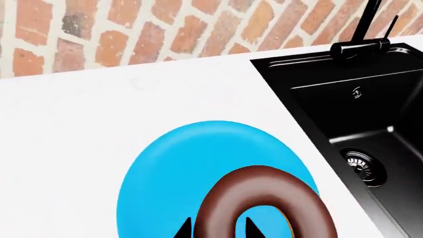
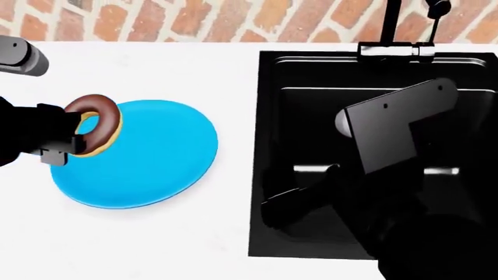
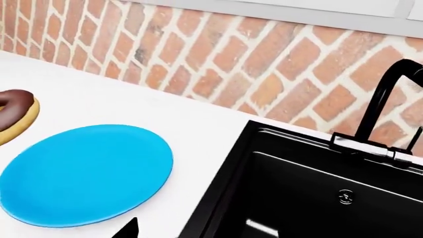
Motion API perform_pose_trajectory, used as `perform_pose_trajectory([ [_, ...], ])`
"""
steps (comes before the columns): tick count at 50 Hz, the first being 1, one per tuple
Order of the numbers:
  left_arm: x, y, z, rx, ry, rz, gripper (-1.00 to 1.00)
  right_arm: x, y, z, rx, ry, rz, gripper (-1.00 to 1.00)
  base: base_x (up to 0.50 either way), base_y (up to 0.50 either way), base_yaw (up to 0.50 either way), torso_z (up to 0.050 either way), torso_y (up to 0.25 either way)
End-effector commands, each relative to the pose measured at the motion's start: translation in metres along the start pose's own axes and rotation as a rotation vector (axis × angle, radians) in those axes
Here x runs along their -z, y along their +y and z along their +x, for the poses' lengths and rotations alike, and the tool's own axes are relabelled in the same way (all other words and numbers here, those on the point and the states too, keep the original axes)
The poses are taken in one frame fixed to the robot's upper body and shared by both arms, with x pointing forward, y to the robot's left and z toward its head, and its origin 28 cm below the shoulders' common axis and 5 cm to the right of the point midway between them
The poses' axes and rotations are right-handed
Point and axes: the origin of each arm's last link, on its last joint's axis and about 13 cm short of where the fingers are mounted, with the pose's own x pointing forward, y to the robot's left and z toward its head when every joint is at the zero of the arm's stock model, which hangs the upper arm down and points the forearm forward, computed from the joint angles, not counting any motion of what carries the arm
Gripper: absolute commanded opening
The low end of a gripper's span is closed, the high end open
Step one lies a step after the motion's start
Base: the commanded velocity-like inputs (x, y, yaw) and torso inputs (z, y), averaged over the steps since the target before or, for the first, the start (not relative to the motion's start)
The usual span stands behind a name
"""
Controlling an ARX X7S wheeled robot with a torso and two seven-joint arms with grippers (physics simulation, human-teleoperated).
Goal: Place the pastries on the plates.
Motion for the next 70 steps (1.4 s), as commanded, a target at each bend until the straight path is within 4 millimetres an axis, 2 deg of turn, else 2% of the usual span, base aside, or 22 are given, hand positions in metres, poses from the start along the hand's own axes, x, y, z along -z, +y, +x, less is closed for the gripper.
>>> perform_pose_trajectory([
  [1,-0.002,-0.004,0.005,0.004,-0.004,0.004,-1.00,0.001,0.000,-0.001,0.001,0.006,-0.005,1.00,0.20,0.24,0.00,0.000,0.000],
  [13,0.006,0.004,-0.006,0.005,0.000,0.002,-1.00,0.001,0.000,-0.002,0.002,-0.002,-0.006,1.00,0.17,0.37,0.00,0.000,0.000],
  [17,0.005,-0.002,0.003,0.005,0.004,0.000,-1.00,0.002,0.000,-0.003,0.003,-0.001,-0.007,1.00,0.17,0.16,0.00,0.000,0.003],
  [19,0.007,0.001,-0.001,0.007,0.007,0.003,-1.00,0.002,-0.001,-0.003,0.005,-0.001,-0.006,1.00,0.17,0.16,0.00,0.000,0.000],
  [25,0.006,-0.006,0.005,0.018,0.008,0.006,-1.00,0.002,-0.002,-0.003,0.006,-0.003,-0.005,1.00,0.17,0.10,0.00,0.000,0.000],
  [27,0.006,-0.003,0.002,0.019,0.009,0.006,-1.00,0.002,-0.002,-0.003,0.008,-0.004,-0.007,1.00,0.17,0.00,0.00,0.000,0.000],
  [33,0.003,-0.012,0.011,0.025,0.013,0.013,-1.00,0.001,-0.001,-0.004,0.009,-0.001,-0.006,1.00,0.16,0.00,0.00,0.000,0.002],
  [38,0.008,-0.006,0.004,0.030,0.021,0.019,-1.00,0.002,-0.002,-0.005,0.028,0.008,0.002,1.00,0.04,0.00,0.00,0.000,0.000],
  [42,0.003,-0.015,0.020,0.041,0.037,0.044,-1.00,0.000,-0.002,-0.005,0.042,0.011,0.017,1.00,0.00,0.00,0.00,0.000,0.000],
  [43,0.003,-0.013,0.017,0.047,0.039,0.048,-1.00,0.000,-0.003,-0.004,0.046,0.013,0.015,1.00,0.00,0.00,0.00,0.000,0.000],
  [51,-0.013,-0.026,0.033,0.091,0.033,0.082,-1.00,-0.002,-0.003,-0.005,0.054,0.005,0.031,1.00,0.00,0.00,0.00,0.000,0.000],
  [57,-0.015,-0.033,0.045,0.120,0.056,0.084,-1.00,-0.001,-0.005,-0.005,0.059,0.003,0.040,1.00,0.00,0.00,0.00,0.000,0.002],
  [60,-0.019,-0.040,0.051,0.143,0.062,0.148,-1.00,-0.001,-0.005,-0.005,0.056,0.005,0.042,1.00,0.00,0.00,0.00,0.000,0.000],
  [70,-0.009,-0.039,0.071,0.146,0.110,0.127,-1.00,0.001,-0.006,-0.008,0.061,0.000,0.048,1.00,0.00,0.00,0.00,0.000,0.000],
])
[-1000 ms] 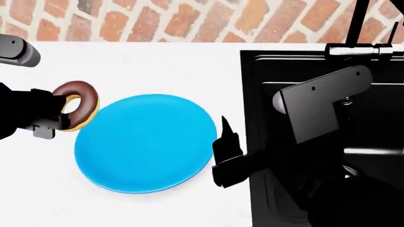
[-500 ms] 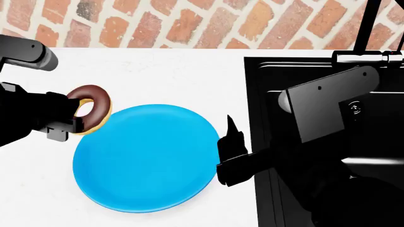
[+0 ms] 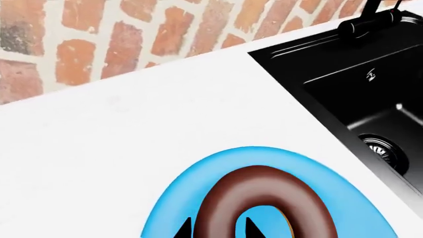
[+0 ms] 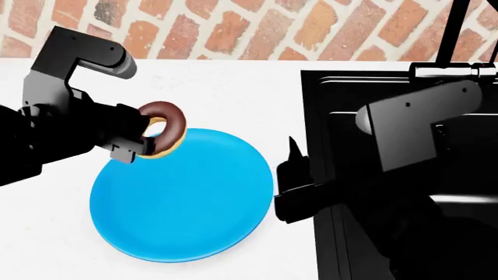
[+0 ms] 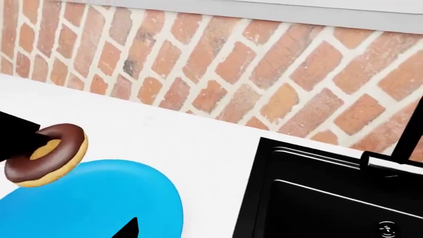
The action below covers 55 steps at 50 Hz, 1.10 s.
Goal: Place the pastries on the plates.
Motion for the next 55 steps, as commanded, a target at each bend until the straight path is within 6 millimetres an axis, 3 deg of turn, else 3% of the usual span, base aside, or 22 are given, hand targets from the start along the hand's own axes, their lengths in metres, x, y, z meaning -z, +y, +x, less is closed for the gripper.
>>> perform_pose_trajectory([
  [1,0.001,-0.002,0.019,0.014,0.038,0.019,-1.00,0.002,-0.001,-0.002,0.004,-0.002,0.010,1.00,0.00,0.00,0.00,0.000,0.000],
  [8,0.004,-0.007,0.029,0.023,0.067,0.046,-1.00,0.006,0.001,-0.002,0.001,0.008,0.015,1.00,0.00,0.00,0.00,0.000,0.000],
  [35,0.008,-0.015,0.013,0.057,0.078,0.096,-1.00,0.009,0.000,-0.002,0.001,0.010,0.027,1.00,0.00,0.00,0.00,0.000,0.000],
  [52,0.010,-0.020,0.018,0.062,0.084,0.105,-1.00,0.010,0.000,-0.003,0.004,0.011,0.024,1.00,0.00,0.00,0.00,0.001,0.000],
  [53,0.009,-0.020,0.018,0.065,0.079,0.106,1.00,0.010,0.000,-0.003,0.004,0.012,0.024,1.00,0.00,0.00,0.00,0.000,0.000],
  [55,0.007,-0.020,0.017,0.064,0.072,0.103,1.00,0.010,-0.001,-0.003,0.005,0.013,0.025,1.00,0.00,0.00,0.00,0.000,0.000],
])
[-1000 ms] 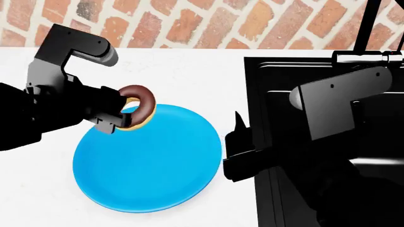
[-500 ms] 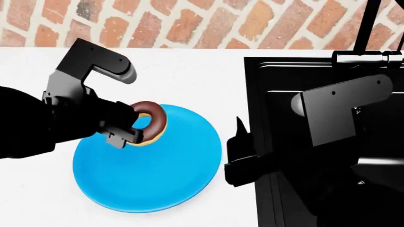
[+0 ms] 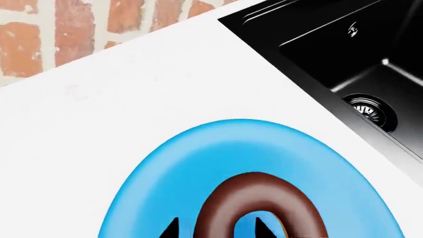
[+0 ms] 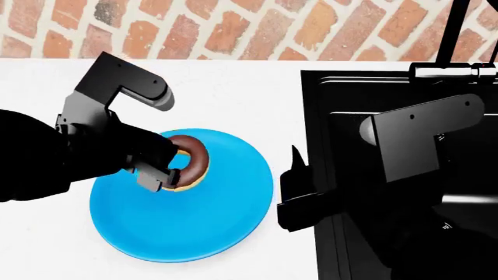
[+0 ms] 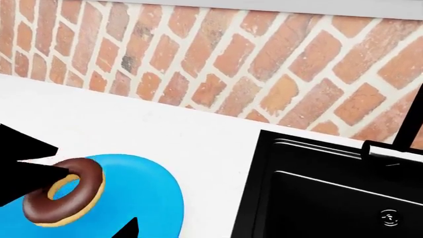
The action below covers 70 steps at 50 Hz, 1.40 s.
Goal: Place the pastries on the plates.
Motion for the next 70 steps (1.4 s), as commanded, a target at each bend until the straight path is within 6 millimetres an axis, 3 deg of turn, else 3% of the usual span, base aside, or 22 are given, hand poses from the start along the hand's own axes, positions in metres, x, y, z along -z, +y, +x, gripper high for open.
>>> perform_pose_trajectory([
  [1,-0.004,-0.002,-0.001,0.001,-0.016,0.002,1.00,0.001,0.000,0.000,0.001,0.002,0.002,1.00,0.00,0.00,0.00,0.000,0.000],
  [15,-0.006,-0.003,-0.010,0.013,-0.036,0.004,1.00,0.002,0.000,0.001,0.001,0.001,0.008,1.00,0.00,0.00,0.00,0.000,0.000],
  [20,-0.015,-0.003,-0.014,0.007,-0.068,-0.015,1.00,-0.002,-0.002,-0.001,0.006,-0.010,0.006,1.00,0.00,0.00,0.00,0.000,0.000],
  [24,-0.011,0.007,-0.036,-0.011,-0.116,-0.061,1.00,-0.006,-0.005,-0.003,0.018,-0.027,0.013,1.00,0.00,0.00,0.00,0.000,0.000],
  [29,-0.005,0.019,-0.049,-0.061,-0.185,-0.125,1.00,-0.011,-0.006,-0.005,0.027,-0.045,0.027,1.00,0.00,0.00,0.00,0.000,0.000],
  [36,0.020,0.001,-0.070,-0.178,-0.330,-0.210,1.00,-0.019,-0.007,-0.006,0.036,-0.076,0.083,1.00,0.00,0.00,0.00,0.000,0.000],
  [38,0.019,-0.003,-0.069,-0.187,-0.340,-0.227,1.00,-0.021,-0.008,-0.006,0.044,-0.085,0.083,1.00,0.00,0.00,0.00,0.000,0.000],
  [44,0.022,0.000,-0.093,-0.256,-0.401,-0.236,1.00,-0.025,-0.013,-0.012,0.084,-0.139,0.095,1.00,0.00,0.00,0.00,0.000,0.000],
  [45,0.011,-0.004,-0.078,-0.257,-0.397,-0.231,1.00,-0.025,-0.014,-0.013,0.092,-0.136,0.098,1.00,0.00,0.00,0.00,0.000,0.000],
  [46,0.011,-0.004,-0.077,-0.264,-0.396,-0.225,1.00,-0.025,-0.016,-0.014,0.107,-0.137,0.092,1.00,0.00,0.00,0.00,0.000,0.000],
  [50,0.028,-0.001,-0.094,-0.281,-0.415,-0.254,1.00,-0.025,-0.017,-0.019,0.140,-0.141,0.097,1.00,0.00,0.00,0.00,0.000,0.000],
  [53,0.021,0.000,-0.092,-0.307,-0.421,-0.251,1.00,-0.024,-0.021,-0.021,0.169,-0.131,0.103,1.00,0.00,0.00,0.00,0.000,0.000],
  [54,0.026,0.003,-0.104,-0.292,-0.439,-0.282,1.00,-0.026,-0.021,-0.021,0.172,-0.132,0.097,1.00,0.00,0.00,0.00,0.000,0.000],
  [59,0.022,-0.005,-0.087,-0.288,-0.408,-0.218,1.00,-0.023,-0.017,-0.020,0.166,-0.127,0.092,1.00,0.00,0.00,0.00,0.000,0.000],
  [66,0.016,0.000,-0.099,-0.301,-0.432,-0.226,1.00,-0.029,-0.020,-0.020,0.170,-0.125,0.071,1.00,0.00,0.00,0.00,0.000,0.000],
  [68,0.029,0.002,-0.115,-0.294,-0.432,-0.229,1.00,-0.029,-0.020,-0.019,0.172,-0.128,0.072,1.00,0.00,0.00,0.00,0.000,0.000],
  [70,0.020,-0.002,-0.096,-0.296,-0.419,-0.228,1.00,-0.029,-0.019,-0.019,0.168,-0.125,0.071,1.00,0.00,0.00,0.00,0.000,0.000],
])
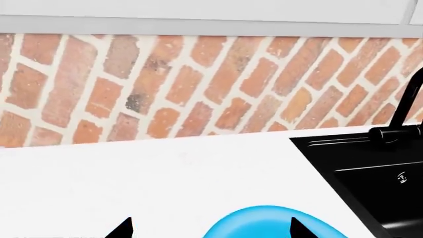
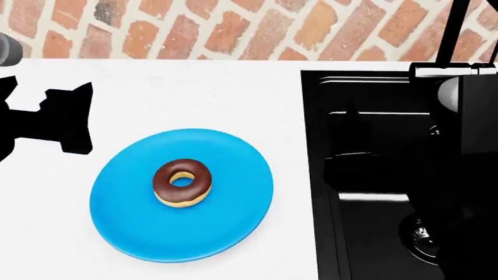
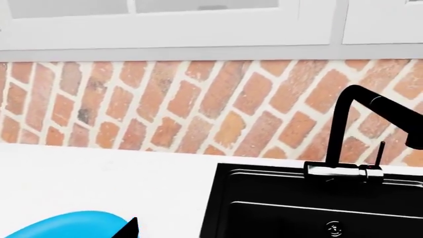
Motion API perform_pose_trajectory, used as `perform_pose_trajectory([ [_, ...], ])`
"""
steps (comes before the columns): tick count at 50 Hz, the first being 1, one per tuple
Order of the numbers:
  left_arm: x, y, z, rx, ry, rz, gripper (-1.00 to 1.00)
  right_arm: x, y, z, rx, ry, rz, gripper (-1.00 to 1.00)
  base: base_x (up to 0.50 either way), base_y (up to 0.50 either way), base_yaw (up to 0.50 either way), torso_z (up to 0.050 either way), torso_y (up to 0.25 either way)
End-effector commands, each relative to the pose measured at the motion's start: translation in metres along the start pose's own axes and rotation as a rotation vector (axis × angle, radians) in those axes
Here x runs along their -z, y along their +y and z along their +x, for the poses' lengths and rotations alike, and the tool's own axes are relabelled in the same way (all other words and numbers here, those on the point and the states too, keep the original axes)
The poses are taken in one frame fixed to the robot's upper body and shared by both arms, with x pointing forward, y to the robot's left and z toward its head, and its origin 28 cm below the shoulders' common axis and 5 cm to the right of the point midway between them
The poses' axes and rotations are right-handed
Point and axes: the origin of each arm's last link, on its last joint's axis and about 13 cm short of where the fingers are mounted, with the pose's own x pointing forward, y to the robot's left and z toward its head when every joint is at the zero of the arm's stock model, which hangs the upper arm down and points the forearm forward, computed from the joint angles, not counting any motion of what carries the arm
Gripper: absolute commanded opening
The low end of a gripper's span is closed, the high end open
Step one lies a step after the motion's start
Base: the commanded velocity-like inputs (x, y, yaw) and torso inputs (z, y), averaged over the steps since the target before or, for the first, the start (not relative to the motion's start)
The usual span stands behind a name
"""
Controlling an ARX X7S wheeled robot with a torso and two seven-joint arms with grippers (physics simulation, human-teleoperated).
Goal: Place the pastries on the plates.
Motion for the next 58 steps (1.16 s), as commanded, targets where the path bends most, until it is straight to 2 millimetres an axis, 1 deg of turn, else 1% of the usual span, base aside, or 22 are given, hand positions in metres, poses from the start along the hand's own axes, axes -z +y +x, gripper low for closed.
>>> perform_pose_trajectory([
  [1,-0.001,0.005,-0.010,-0.021,-0.007,0.006,1.00,-0.004,0.000,0.000,0.010,-0.001,-0.015,1.00,0.00,0.00,0.00,0.000,0.000],
  [3,-0.004,0.003,-0.009,-0.023,-0.004,-0.002,1.00,-0.006,-0.001,0.000,0.010,-0.003,-0.015,1.00,0.00,0.00,0.00,0.000,0.000],
  [4,-0.005,0.011,-0.023,-0.019,-0.005,-0.008,1.00,-0.006,-0.001,0.000,0.013,-0.001,-0.018,1.00,0.00,0.00,0.00,0.000,0.000],
  [5,-0.006,0.012,-0.024,-0.020,-0.008,-0.007,1.00,-0.006,0.000,0.001,0.013,-0.002,-0.020,1.00,0.00,0.00,0.00,0.000,0.000],
  [6,-0.009,0.006,-0.015,-0.020,-0.009,-0.003,1.00,-0.007,0.000,0.000,0.011,-0.005,-0.021,1.00,0.00,0.00,0.00,0.000,0.000],
  [8,-0.010,0.011,-0.026,-0.018,-0.012,-0.004,1.00,-0.010,0.000,0.000,0.013,-0.009,-0.021,1.00,0.00,0.00,0.00,0.000,0.000],
  [10,-0.018,-0.001,-0.006,-0.016,-0.010,0.002,1.00,-0.015,-0.001,0.001,0.011,-0.013,-0.029,1.00,0.00,0.00,0.00,0.000,0.000],
  [13,-0.023,0.007,-0.026,0.003,-0.003,0.020,1.00,-0.023,0.000,0.001,0.012,-0.020,-0.036,1.00,0.00,0.00,0.00,0.000,0.000],
  [14,-0.026,-0.001,-0.014,0.004,-0.009,0.034,1.00,-0.025,0.000,0.001,0.011,-0.021,-0.040,1.00,0.00,0.00,0.00,0.000,0.000],
  [15,-0.027,0.001,-0.016,0.004,-0.008,0.018,1.00,-0.026,0.001,0.002,0.010,-0.022,-0.037,1.00,0.00,0.00,0.00,0.000,0.000],
  [16,-0.029,-0.005,-0.005,0.005,-0.006,0.034,1.00,-0.028,0.002,0.003,0.009,-0.024,-0.039,1.00,0.00,0.00,0.00,0.000,0.000],
  [17,-0.032,-0.005,-0.004,0.000,-0.014,0.022,1.00,-0.030,0.002,0.004,0.007,-0.028,-0.039,1.00,0.00,0.00,0.00,0.000,0.000],
  [22,-0.042,-0.001,-0.016,0.012,-0.040,0.042,1.00,-0.042,0.002,0.004,0.010,-0.040,-0.047,1.00,0.00,0.00,0.00,0.000,0.000],
  [27,-0.046,0.000,-0.020,0.007,-0.051,0.044,1.00,-0.049,0.004,0.006,0.000,-0.055,-0.049,1.00,0.00,0.00,0.00,0.000,0.000],
  [29,-0.051,0.004,-0.030,0.005,-0.063,0.040,1.00,-0.054,0.004,0.006,0.000,-0.065,-0.047,1.00,0.00,0.00,0.00,0.000,0.000],
  [36,-0.064,0.005,-0.045,0.016,-0.079,0.042,1.00,-0.065,0.005,0.006,-0.003,-0.094,-0.045,1.00,0.00,0.00,0.00,0.000,0.000],
  [42,-0.075,0.003,-0.042,0.014,-0.084,0.036,1.00,-0.078,0.008,0.009,-0.016,-0.120,-0.048,1.00,0.00,0.00,0.00,0.000,0.000],
  [48,-0.095,-0.004,-0.032,0.043,-0.100,-0.001,1.00,-0.094,0.010,0.012,-0.035,-0.136,-0.073,1.00,0.00,0.00,0.00,0.000,0.000],
  [50,-0.099,0.000,-0.043,0.049,-0.111,0.005,1.00,-0.103,0.010,0.013,-0.034,-0.150,-0.080,1.00,0.00,0.00,0.00,0.000,0.000],
  [53,-0.102,-0.001,-0.042,0.054,-0.112,0.019,1.00,-0.113,0.010,0.014,-0.032,-0.160,-0.092,1.00,0.00,0.00,0.00,0.000,0.000],
  [55,-0.108,0.001,-0.048,0.064,-0.118,0.015,1.00,-0.120,0.010,0.013,-0.031,-0.174,-0.101,1.00,0.00,0.00,0.00,0.000,0.000],
  [58,-0.118,-0.007,-0.041,0.077,-0.138,0.028,1.00,-0.126,0.008,0.015,-0.025,-0.187,-0.101,1.00,0.00,0.00,0.00,0.000,0.000],
])
